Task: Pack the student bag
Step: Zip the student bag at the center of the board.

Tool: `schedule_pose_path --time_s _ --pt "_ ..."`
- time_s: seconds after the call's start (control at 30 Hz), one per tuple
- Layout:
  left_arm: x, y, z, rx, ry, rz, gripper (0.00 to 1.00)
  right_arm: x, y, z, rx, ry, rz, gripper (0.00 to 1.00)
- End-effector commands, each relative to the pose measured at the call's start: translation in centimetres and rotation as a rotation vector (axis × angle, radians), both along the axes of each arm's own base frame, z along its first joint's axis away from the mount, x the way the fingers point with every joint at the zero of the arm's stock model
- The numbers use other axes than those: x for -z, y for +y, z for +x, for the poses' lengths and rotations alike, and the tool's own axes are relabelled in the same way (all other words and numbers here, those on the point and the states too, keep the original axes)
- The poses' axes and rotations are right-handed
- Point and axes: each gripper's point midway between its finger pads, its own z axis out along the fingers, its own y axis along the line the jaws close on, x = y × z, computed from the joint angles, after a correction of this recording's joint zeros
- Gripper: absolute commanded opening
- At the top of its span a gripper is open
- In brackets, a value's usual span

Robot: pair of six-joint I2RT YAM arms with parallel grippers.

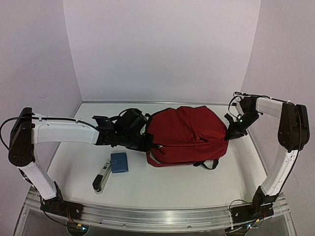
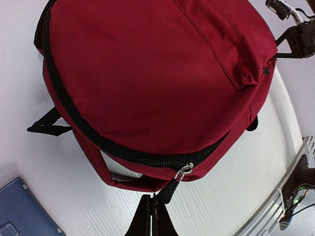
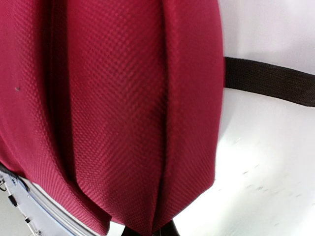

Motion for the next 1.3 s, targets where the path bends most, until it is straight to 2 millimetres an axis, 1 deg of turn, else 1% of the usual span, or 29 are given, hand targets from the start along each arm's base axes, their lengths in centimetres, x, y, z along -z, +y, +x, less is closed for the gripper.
schedule_pose_path --time_s 0.0,0.07,0.1,0.13,0.2,0.23,0.27,0.3,0.4,0.5,0.57,0.7,0.87,0.97,1.07,1.2,1.27 --pt "-0.3 0.0 -0.3 0.037 0.052 -0.014 0.0 -2.3 -6.3 6.3 0.091 -0.192 -0.207 0.0" --pt "-1.3 -2.4 -0.8 0.123 0.08 -0.078 0.0 -3.7 -5.6 7.1 0.072 -0.23 -0.167 0.02" --pt "-1.4 -3.3 -0.8 0.145 0.091 -0.096 0.0 -4.8 -5.0 7.0 0.048 -0.254 -0.14 0.1" --pt "-1.8 -4.0 -0.8 0.162 0.095 -0.117 0.0 -5.9 -4.5 6.6 0.022 -0.282 -0.12 0.28" --pt "-2.2 -5.1 -0.6 0.173 0.109 -0.146 0.0 -8.1 -3.3 5.2 -0.051 -0.353 -0.074 0.58" --pt "-2.3 -5.4 -0.5 0.171 0.113 -0.153 0.0 -9.4 -2.6 4.2 -0.087 -0.394 -0.049 0.67" --pt "-2.3 -5.7 -0.4 0.167 0.12 -0.158 0.0 -10.3 -2.0 3.4 -0.123 -0.432 -0.031 0.73" --pt "-2.4 -5.8 -0.2 0.162 0.125 -0.162 0.0 -11.3 -1.3 2.4 -0.153 -0.466 -0.008 0.76" --pt "-2.1 -5.9 0.3 0.132 0.17 -0.172 0.0 -13.2 1.7 -0.3 -0.272 -0.552 0.052 0.8" --pt "-1.7 -6.0 0.8 0.113 0.209 -0.189 0.0 -13.6 6.8 -2.7 -0.417 -0.606 0.088 0.8" --pt "-1.7 -5.9 1.1 0.094 0.223 -0.201 0.0 -13.5 9.9 -3.8 -0.488 -0.64 0.109 0.79" --pt "-2.2 -5.1 1.2 0.064 0.211 -0.222 0.0 -12.3 15.5 -5.5 -0.593 -0.652 0.157 0.76" --pt "-2.4 -3.5 1.3 0.006 0.203 -0.232 0.0 -10.9 21.3 -7.6 -0.713 -0.66 0.206 0.75" --pt "-1.9 -3.3 1.3 -0.013 0.218 -0.239 0.0 -10.0 24.1 -8.5 -0.78 -0.677 0.21 0.75" --pt "-1.7 -3.3 1.1 -0.015 0.225 -0.257 0.0 -8.8 26.2 -9.2 -0.847 -0.671 0.21 0.74" --pt "-1.5 -2.8 1.3 -0.04 0.213 -0.254 0.0 -6.5 27.8 -9.4 -0.913 -0.645 0.181 0.72" --pt "-1.6 -2.6 1.5 -0.055 0.205 -0.254 0.0 -5.6 28.2 -9.2 -0.927 -0.634 0.163 0.71"
